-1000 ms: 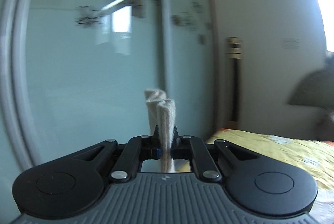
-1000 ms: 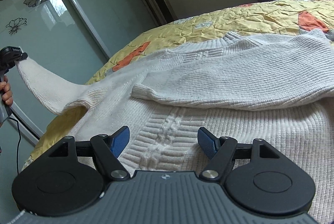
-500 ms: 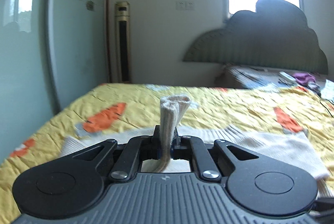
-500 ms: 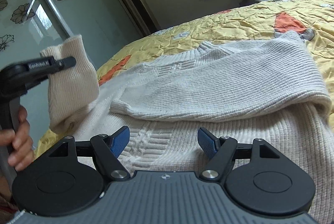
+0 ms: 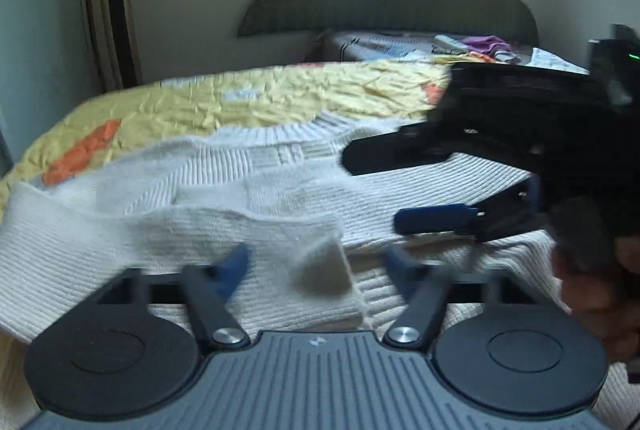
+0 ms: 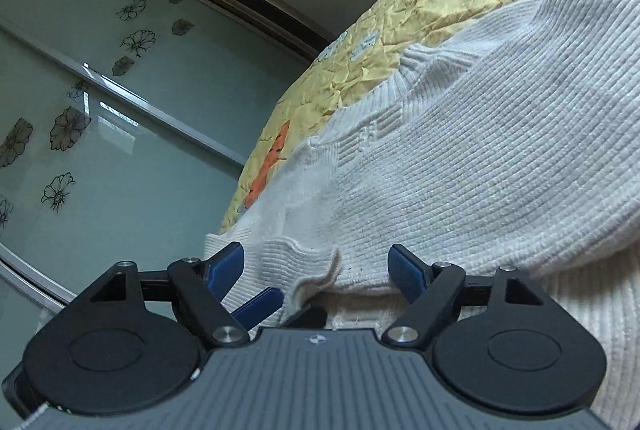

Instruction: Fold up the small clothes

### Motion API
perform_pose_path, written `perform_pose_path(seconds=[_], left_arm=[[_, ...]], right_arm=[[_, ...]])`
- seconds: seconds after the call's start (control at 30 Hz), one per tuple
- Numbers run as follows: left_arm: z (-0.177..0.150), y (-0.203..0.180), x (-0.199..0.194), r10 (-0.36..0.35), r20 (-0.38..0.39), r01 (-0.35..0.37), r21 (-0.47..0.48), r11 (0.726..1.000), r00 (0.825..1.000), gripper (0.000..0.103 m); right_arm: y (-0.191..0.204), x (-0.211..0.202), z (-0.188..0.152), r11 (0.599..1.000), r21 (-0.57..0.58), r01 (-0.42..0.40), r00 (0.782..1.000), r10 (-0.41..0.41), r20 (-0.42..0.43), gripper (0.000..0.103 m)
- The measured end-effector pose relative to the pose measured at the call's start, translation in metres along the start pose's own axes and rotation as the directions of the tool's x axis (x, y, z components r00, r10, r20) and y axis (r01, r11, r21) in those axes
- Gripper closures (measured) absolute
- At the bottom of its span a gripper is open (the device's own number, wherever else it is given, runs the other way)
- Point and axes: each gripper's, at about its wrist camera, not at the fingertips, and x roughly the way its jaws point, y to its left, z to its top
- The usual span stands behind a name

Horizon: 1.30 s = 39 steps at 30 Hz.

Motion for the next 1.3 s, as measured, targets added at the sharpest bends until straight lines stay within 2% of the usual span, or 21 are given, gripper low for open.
perform_pose_path(seconds=[0.07, 0.13, 0.3, 0.47, 0.53, 0.6, 0.63, 0.7, 0.8, 0.93, 1.07, 1.17, 1.3], left_arm=[[-0.003, -0.005, -0.011, 0.038, 0.034, -0.039, 0.039, 0.998, 0.999, 0.007], [-0.004, -0.002, -0.022, 0.031, 0.036, -0.033, 0.056, 0.998, 0.999, 0.007], [-0.010, 0.021, -0.047, 0.030, 0.022, -0.029, -0.006, 1.000, 0.999, 0.007], [-0.018, 0.043, -0.062, 0.081, 0.009, -0.081, -0.042, 0.996, 0.997, 0.007], [-0.022, 0.048, -0.063, 0.101, 0.002, -0.101, -0.043, 0.994, 0.995, 0.007], [-0.024, 0.051, -0.062, 0.120, -0.012, -0.120, -0.039, 0.992, 0.993, 0.007], [-0.026, 0.052, -0.063, 0.129, -0.016, -0.130, -0.040, 0.991, 0.991, 0.007], [-0.027, 0.054, -0.063, 0.141, -0.017, -0.141, -0.039, 0.989, 0.990, 0.007], [-0.028, 0.056, -0.064, 0.203, 0.001, -0.203, 0.001, 0.979, 0.979, 0.007], [-0.030, 0.062, -0.060, 0.315, 0.008, -0.315, 0.053, 0.948, 0.949, 0.007], [-0.032, 0.079, -0.055, 0.387, -0.005, -0.386, 0.051, 0.921, 0.922, 0.007], [-0.033, 0.094, -0.047, 0.438, -0.033, -0.437, 0.040, 0.899, 0.898, 0.007], [-0.029, 0.109, -0.035, 0.466, -0.068, -0.466, 0.029, 0.885, 0.882, 0.007]], right_arm=[[0.003, 0.007, 0.003, 1.000, -0.006, -0.018, 1.000, 0.018, -0.011, 0.024], [0.009, 0.012, 0.004, 0.999, -0.023, -0.023, 1.000, 0.023, -0.020, 0.024], [0.018, 0.032, 0.007, 0.997, -0.071, -0.005, 0.998, 0.001, -0.059, 0.024], [0.035, 0.051, -0.005, 0.989, -0.145, -0.015, 0.992, -0.004, -0.126, 0.028], [0.038, 0.056, -0.007, 0.991, -0.130, -0.031, 0.990, 0.012, -0.140, 0.039], [0.036, 0.062, -0.007, 0.995, -0.086, -0.047, 0.986, 0.032, -0.165, 0.092], [0.034, 0.066, -0.005, 0.997, -0.070, -0.023, 0.984, 0.010, -0.177, 0.091], [0.036, 0.071, -0.006, 0.992, -0.122, 0.025, 0.983, -0.047, -0.178, 0.092], [0.052, 0.066, -0.001, 0.982, -0.187, 0.031, 0.986, -0.061, -0.156, 0.092], [0.079, 0.048, 0.021, 0.963, -0.268, 0.034, 0.996, -0.056, -0.073, 0.092], [0.098, 0.025, 0.047, 0.927, -0.362, 0.103, 0.995, -0.097, 0.035, 0.092], [0.098, 0.013, 0.061, 0.915, -0.377, 0.143, 0.989, -0.118, 0.087, 0.092], [0.083, 0.001, 0.070, 0.918, -0.350, 0.186, 0.980, -0.147, 0.135, 0.092]])
